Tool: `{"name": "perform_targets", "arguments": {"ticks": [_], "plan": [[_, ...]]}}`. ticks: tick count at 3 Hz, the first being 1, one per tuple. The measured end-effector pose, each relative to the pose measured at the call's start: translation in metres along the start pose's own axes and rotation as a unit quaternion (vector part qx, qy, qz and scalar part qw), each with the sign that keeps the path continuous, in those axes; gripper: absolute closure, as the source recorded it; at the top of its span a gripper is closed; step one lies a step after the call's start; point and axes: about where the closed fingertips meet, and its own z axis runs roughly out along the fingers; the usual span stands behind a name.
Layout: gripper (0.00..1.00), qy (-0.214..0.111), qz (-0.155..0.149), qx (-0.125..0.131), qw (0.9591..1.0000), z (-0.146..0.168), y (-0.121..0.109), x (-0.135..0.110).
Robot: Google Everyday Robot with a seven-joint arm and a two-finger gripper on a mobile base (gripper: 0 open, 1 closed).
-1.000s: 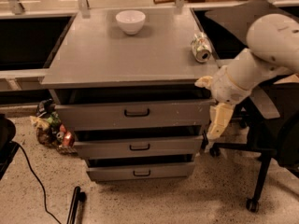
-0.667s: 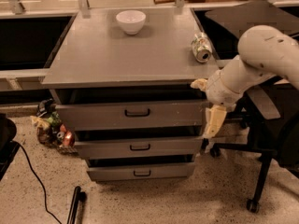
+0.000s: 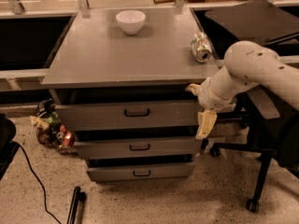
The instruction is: Open top drawer
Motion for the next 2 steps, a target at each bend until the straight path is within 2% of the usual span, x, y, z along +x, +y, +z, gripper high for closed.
{"name": "perform_targets", "arguments": {"ticks": [2], "plan": [[0.0,0.007,-0.001,-0.001,1.0,0.032,-0.005,0.003]]}}
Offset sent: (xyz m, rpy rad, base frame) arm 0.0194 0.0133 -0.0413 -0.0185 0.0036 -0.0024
